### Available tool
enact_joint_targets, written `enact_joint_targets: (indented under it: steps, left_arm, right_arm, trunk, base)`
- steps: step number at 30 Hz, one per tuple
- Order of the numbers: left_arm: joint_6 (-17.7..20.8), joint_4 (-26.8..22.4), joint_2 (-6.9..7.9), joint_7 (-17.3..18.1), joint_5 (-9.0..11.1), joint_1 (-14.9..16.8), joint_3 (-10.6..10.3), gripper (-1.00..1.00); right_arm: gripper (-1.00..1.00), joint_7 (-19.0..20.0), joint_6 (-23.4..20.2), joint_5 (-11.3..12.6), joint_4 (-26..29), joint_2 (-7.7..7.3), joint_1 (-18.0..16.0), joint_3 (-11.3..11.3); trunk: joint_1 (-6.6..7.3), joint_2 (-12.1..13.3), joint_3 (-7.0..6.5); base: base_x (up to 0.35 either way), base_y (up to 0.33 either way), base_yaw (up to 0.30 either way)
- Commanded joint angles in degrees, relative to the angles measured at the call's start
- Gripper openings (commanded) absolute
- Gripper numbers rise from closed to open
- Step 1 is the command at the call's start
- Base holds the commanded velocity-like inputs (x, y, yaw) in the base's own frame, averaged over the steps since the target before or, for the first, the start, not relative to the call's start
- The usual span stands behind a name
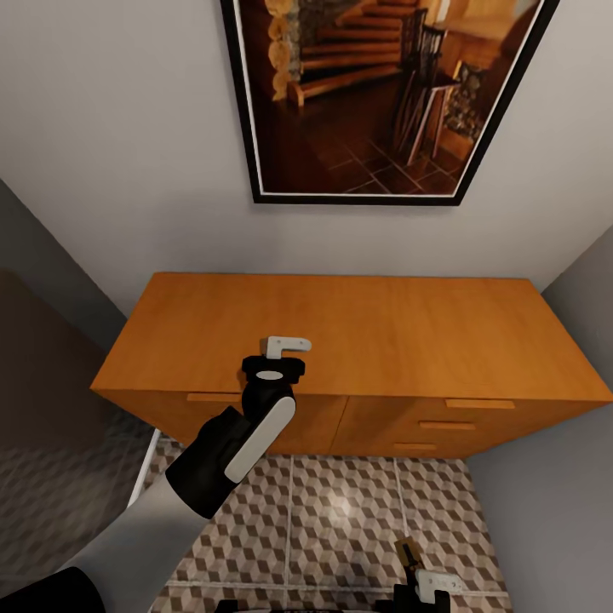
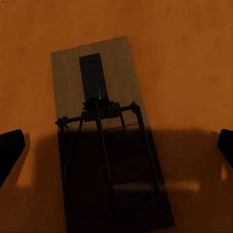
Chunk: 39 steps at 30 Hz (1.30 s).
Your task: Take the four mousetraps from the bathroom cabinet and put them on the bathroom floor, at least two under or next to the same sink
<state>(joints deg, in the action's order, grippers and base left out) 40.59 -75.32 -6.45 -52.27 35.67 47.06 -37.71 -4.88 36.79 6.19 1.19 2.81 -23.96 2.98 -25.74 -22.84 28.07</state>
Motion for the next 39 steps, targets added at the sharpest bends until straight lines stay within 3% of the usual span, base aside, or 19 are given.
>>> enact_joint_targets:
  steps: [1,29,30,39]
  left_arm:
    - [0.27,1.14,0.03,-0.54,0.63,0.05,-0.08,1.0]
    - [0.18,2.36,0.03,-0.54,0.63,0.05,-0.08,1.0]
    - [0.15,2.33,0.03,-0.53,0.63,0.05,-0.08,-1.0]
    - [0.19,2.48,0.03,-0.47,0.71,-0.09,-0.6,-1.0]
  right_arm:
    - [-1.0,-0.01,0.21,0.58,-0.05,0.01,-0.04,0.36]
    - [-1.0,-0.03,0.21,0.58,-0.05,0.0,-0.04,0.36]
    - [-1.0,-0.04,0.21,0.58,-0.05,0.0,-0.04,0.36]
    - [-1.0,-0.01,0.21,0.58,-0.05,0.04,-0.04,0.36]
  trunk:
    - [-0.05,-0.08,0.12]
    - [-0.05,-0.08,0.32]
    - [-0.05,-0.08,0.32]
    - [-0.05,-0.08,0.32]
  base:
    - [0.0,0.0,0.0]
    - [0.0,0.0,0.0]
    - [0.0,0.0,0.0]
    - [0.0,0.0,0.0]
